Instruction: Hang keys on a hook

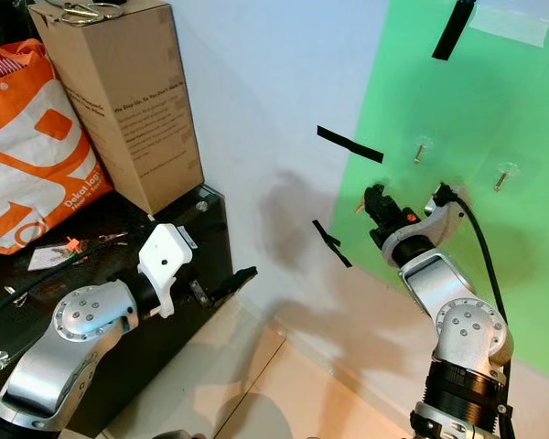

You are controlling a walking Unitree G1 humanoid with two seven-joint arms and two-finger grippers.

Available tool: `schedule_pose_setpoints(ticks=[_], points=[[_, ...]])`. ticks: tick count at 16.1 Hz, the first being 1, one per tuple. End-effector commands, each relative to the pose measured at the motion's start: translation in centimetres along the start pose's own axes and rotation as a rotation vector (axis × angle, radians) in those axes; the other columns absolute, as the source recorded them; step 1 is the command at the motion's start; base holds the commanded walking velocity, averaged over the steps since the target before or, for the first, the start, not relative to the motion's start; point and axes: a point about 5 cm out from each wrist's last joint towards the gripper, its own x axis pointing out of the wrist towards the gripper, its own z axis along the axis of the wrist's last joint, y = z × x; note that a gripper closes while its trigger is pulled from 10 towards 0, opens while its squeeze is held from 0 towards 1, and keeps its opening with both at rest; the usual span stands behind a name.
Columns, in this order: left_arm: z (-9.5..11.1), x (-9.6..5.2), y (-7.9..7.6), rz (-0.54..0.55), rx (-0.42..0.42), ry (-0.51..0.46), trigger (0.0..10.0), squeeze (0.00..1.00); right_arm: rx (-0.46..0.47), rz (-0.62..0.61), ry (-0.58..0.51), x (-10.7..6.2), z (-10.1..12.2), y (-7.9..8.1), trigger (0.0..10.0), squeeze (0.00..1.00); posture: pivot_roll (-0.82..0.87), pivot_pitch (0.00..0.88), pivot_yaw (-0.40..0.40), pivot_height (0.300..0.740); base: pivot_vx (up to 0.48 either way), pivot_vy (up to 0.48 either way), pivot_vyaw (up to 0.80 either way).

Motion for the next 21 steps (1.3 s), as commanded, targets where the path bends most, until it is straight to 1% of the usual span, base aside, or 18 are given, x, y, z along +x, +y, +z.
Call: schedule_pose_setpoints(ticks=[1, 4, 6, 8, 9, 10, 12, 15, 17, 19, 21], points=[[0.3, -0.1, -0.1, -0.012, 0.014, -0.006, 10.0, 0.00, 0.012, 0.060, -0.072, -0.1, 1.3, 1.0, 10.0, 0.00, -0.02, 0.000, 0.010, 0.740, 0.000, 0.000, 0.00], [0.5, 0.0, -0.2, -0.020, 0.016, -0.009, 10.0, 0.00, 0.075, 0.090, -0.184, -0.2, 3.3, 1.1, 10.0, 0.00, -0.02, 0.000, 0.013, 0.740, 0.000, 0.000, 0.00], [0.5, 0.0, -0.2, -0.023, 0.017, -0.010, 10.0, 0.00, 0.089, 0.087, -0.198, -0.1, 3.7, 0.9, 10.0, 0.00, -0.02, 0.000, 0.013, 0.740, 0.000, 0.000, 0.00], [0.5, 0.0, -0.1, -0.024, 0.018, -0.009, 10.0, 0.00, 0.101, 0.077, -0.200, 0.6, 3.7, 0.6, 10.0, 0.00, -0.02, 0.000, 0.016, 0.740, 0.000, 0.000, 0.00], [0.4, 0.0, 0.0, -0.024, 0.020, -0.006, 10.0, 0.00, 0.108, 0.079, -0.191, 1.2, 3.5, 0.6, 10.0, 0.00, -0.02, 0.000, 0.016, 0.740, 0.000, 0.000, 0.00], [0.4, 0.0, 0.0, -0.024, 0.021, -0.004, 10.0, 0.00, 0.112, 0.078, -0.188, 1.4, 3.5, 0.5, 10.0, 0.00, -0.02, 0.000, 0.016, 0.740, 0.000, 0.000, 0.00], [0.4, 0.0, 0.0, -0.021, 0.022, -0.002, 10.0, 0.00, 0.150, 0.030, -0.197, 1.7, 3.5, -0.2, 10.0, 0.00, -0.01, 0.000, 0.016, 0.740, 0.000, 0.000, 0.00], [0.4, -0.1, 0.0, -0.018, 0.021, 0.001, 10.0, 0.00, 0.186, -0.027, -0.231, 1.5, 3.9, -1.3, 10.0, 0.00, 0.00, 0.000, 0.014, 0.740, 0.000, 0.000, 0.00], [0.4, -0.1, 0.1, -0.019, 0.020, 0.002, 10.0, 0.00, 0.198, -0.052, -0.257, 1.0, 4.2, -2.0, 10.0, 0.00, 0.00, 0.000, 0.015, 0.740, 0.000, 0.000, 0.00], [0.3, -0.1, 0.1, -0.021, 0.020, 0.002, 10.0, 0.00, 0.210, -0.055, -0.287, 0.6, 4.6, -2.3, 10.0, 0.00, 0.00, 0.000, 0.016, 0.740, 0.000, 0.000, 0.00], [0.3, -0.1, 0.1, -0.025, 0.020, 0.002, 10.0, 0.00, 0.192, -0.039, -0.283, 0.2, 4.6, -2.2, 10.0, 0.00, -0.01, 0.000, 0.023, 0.740, 0.000, 0.000, 0.00]])
